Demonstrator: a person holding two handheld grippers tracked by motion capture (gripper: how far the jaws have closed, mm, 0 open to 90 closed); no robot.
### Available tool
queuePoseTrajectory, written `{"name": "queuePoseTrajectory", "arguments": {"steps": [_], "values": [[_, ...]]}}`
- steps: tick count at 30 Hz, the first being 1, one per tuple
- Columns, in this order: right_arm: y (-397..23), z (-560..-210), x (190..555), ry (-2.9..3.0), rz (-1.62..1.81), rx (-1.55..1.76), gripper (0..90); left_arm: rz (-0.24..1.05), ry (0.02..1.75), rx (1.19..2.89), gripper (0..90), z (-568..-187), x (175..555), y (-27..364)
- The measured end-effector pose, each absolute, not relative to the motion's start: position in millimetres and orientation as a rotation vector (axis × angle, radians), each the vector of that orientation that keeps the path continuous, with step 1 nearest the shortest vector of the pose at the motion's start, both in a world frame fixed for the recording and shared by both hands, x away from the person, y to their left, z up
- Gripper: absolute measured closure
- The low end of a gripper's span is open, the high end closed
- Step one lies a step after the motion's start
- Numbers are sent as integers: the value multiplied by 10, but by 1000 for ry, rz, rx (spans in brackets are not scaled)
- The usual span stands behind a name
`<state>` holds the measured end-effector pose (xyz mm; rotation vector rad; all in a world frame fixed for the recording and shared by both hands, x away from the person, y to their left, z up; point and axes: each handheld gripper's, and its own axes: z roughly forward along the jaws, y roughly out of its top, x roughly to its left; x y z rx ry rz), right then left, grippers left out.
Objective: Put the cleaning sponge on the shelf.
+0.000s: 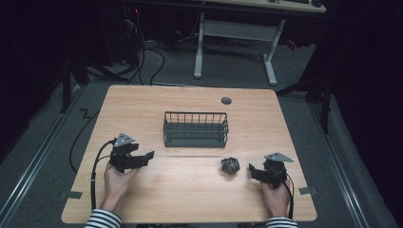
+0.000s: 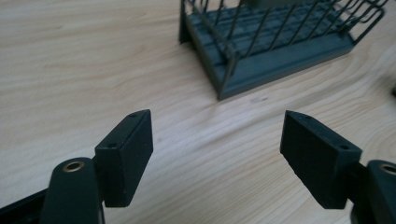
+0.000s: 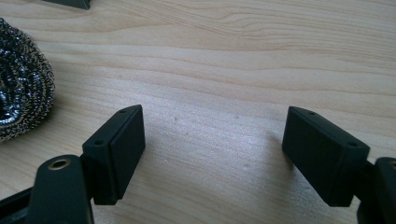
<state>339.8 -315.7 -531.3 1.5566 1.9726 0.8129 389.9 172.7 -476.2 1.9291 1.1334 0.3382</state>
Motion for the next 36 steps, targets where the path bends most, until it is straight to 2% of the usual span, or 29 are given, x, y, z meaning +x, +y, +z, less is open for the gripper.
{"name": "queuePoseTrajectory", "arguments": {"steps": [16, 36], "values": [[-3155, -5313, 3393, 1978, 815, 1552, 214, 264, 1041, 1888, 278, -4324, 4209, 1451], [-3154, -5312, 3392, 1982, 817, 1550, 215, 282, 1127, 1898, 308, -4401, 4529, 1252]]}}
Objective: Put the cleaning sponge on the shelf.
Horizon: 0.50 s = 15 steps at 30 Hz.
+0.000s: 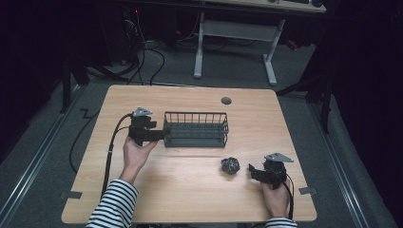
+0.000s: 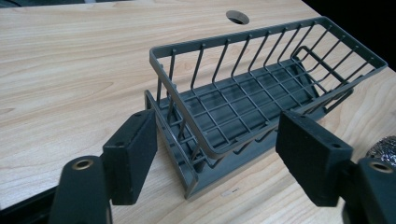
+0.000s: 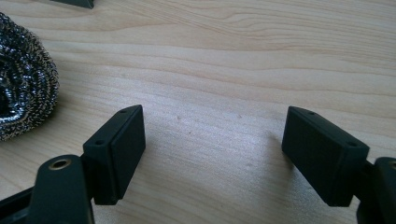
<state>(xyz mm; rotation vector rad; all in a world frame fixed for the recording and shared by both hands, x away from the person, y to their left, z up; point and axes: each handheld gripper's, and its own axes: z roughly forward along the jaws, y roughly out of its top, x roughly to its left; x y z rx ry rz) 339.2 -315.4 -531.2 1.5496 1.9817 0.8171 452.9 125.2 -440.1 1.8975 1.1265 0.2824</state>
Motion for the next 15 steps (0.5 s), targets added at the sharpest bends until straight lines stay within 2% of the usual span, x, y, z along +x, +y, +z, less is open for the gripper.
{"name": "queuePoseTrajectory", "arguments": {"steps": [2, 6, 15], "values": [[-3154, -5312, 3392, 1982, 816, 1549, 215, 282, 1133, 1906, 357, -4422, 4547, 1245], [-3154, -5312, 3391, 1983, 817, 1549, 215, 279, 1148, 1909, 394, -4453, 4572, 1241], [-3153, -5311, 3389, 1986, 819, 1547, 215, 262, 1150, 1915, 425, -4499, 4578, 1196]]}}
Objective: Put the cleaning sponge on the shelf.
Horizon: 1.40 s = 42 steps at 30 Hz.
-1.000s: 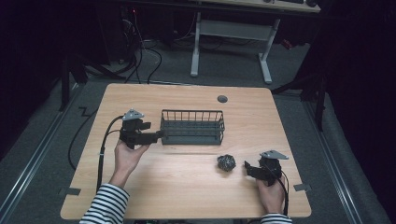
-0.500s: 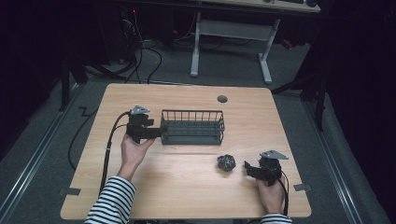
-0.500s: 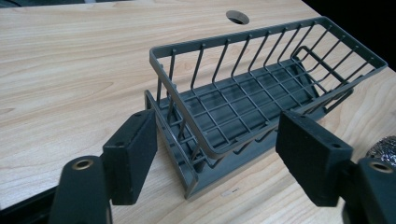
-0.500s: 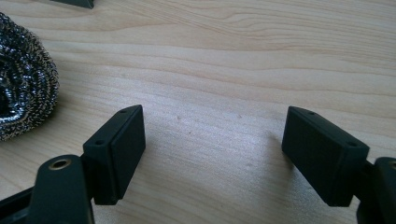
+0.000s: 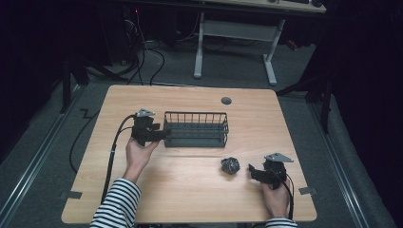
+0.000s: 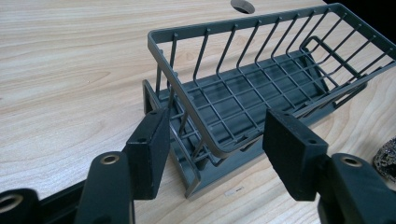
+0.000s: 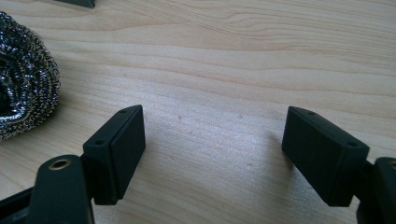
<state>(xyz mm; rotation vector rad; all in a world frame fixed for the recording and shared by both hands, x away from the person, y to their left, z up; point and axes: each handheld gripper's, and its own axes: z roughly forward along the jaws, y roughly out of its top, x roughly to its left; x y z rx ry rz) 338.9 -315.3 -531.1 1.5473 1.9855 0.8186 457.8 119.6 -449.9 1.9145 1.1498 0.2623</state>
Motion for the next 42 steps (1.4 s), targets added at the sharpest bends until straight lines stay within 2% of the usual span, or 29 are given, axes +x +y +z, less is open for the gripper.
{"name": "queuePoseTrajectory", "arguments": {"steps": [15, 21, 27, 42], "values": [[-3154, -5313, 3390, 1988, 821, 1539, 215, 268, 1180, 1882, 462, -4502, 4680, 1183], [-3153, -5314, 3390, 1988, 822, 1539, 215, 267, 1164, 1892, 569, -4502, 4668, 1158], [-3153, -5314, 3389, 1989, 822, 1539, 215, 276, 1160, 1914, 610, -4492, 4642, 1155], [-3152, -5313, 3389, 1989, 823, 1539, 215, 263, 1149, 1944, 626, -4498, 4479, 1153]]}}
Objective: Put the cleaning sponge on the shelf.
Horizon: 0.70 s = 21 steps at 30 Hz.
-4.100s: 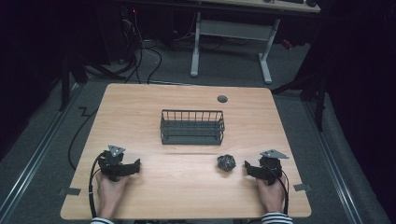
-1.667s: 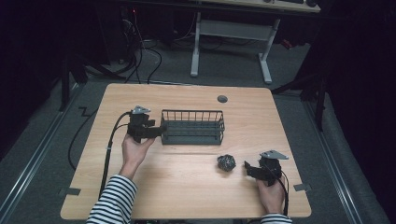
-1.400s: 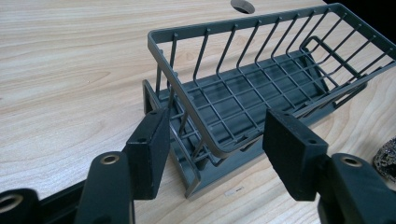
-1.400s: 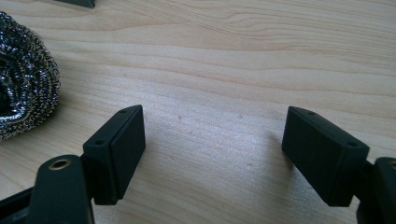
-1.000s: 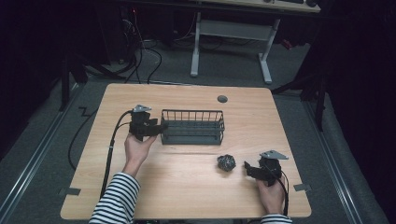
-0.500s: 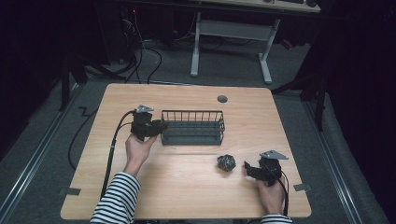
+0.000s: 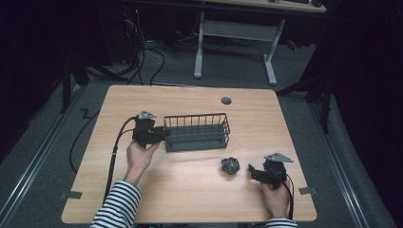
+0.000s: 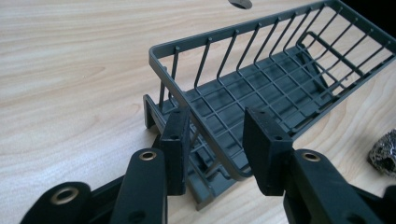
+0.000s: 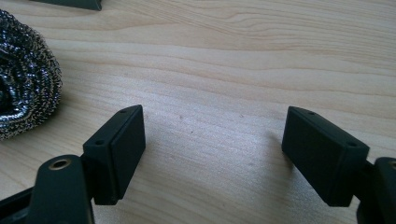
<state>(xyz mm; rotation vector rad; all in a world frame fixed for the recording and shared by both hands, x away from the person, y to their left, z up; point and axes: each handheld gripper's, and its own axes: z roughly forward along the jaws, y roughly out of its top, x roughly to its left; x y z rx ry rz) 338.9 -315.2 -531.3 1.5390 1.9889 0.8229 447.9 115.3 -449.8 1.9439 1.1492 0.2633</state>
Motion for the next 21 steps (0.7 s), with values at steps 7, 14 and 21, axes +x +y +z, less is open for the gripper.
{"name": "queuePoseTrajectory", "arguments": {"steps": [7, 14, 21], "values": [[-3152, -5313, 3389, 1989, 823, 1539, 215, 254, 1141, 1940, 617, -4531, 4381, 1146], [-3152, -5314, 3389, 1989, 823, 1539, 215, 265, 1123, 1967, 611, -4506, 4286, 1088], [-3151, -5312, 3390, 1990, 821, 1540, 215, 245, 1118, 1949, 594, -4521, 4252, 1091]]}}
